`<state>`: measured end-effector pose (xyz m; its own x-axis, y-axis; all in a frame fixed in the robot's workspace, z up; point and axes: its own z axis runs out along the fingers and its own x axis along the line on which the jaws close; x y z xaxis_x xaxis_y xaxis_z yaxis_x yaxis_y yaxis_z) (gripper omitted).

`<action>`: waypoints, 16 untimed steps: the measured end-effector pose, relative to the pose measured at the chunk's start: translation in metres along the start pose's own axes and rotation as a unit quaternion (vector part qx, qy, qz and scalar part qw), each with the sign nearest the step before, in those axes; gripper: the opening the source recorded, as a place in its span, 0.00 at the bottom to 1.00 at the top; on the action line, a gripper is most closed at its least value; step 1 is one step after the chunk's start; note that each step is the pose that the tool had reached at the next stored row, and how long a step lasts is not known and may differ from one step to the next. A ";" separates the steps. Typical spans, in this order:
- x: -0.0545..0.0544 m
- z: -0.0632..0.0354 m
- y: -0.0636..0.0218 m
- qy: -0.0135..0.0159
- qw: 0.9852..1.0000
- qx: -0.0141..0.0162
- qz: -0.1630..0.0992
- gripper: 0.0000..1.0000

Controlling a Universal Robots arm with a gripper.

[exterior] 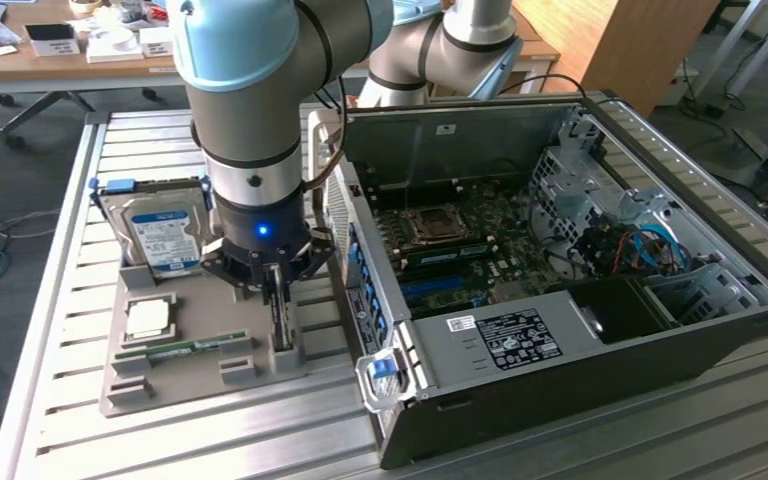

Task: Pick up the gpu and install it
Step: 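Pick up the gpu and move the gpu toward the slot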

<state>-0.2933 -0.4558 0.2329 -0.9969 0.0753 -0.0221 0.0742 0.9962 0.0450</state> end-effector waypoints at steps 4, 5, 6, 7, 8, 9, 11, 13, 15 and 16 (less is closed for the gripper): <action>0.000 0.0000 0.0000 0.000 1.000 0.000 -0.002 0.27; 0.000 0.0000 0.0000 0.000 1.000 0.000 -0.005 0.27; 0.000 0.0000 0.0000 0.000 1.000 0.000 -0.008 0.27; 0.000 0.0000 0.0000 0.001 1.000 0.000 -0.012 0.27; 0.000 0.0000 0.0000 0.001 1.000 0.000 -0.016 0.27; 0.000 0.0000 0.0000 0.001 1.000 0.000 -0.020 0.27; 0.000 0.0000 0.0000 0.001 1.000 -0.001 -0.028 0.27; 0.000 0.0000 0.0000 0.002 0.999 -0.001 -0.037 0.27; 0.000 0.0000 0.0000 0.002 0.999 -0.001 -0.044 0.27; 0.000 0.0000 0.0000 0.002 0.999 -0.001 -0.044 0.27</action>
<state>-0.2933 -0.4558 0.2329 -0.9997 -0.0125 -0.0220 -0.0135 0.9989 0.0450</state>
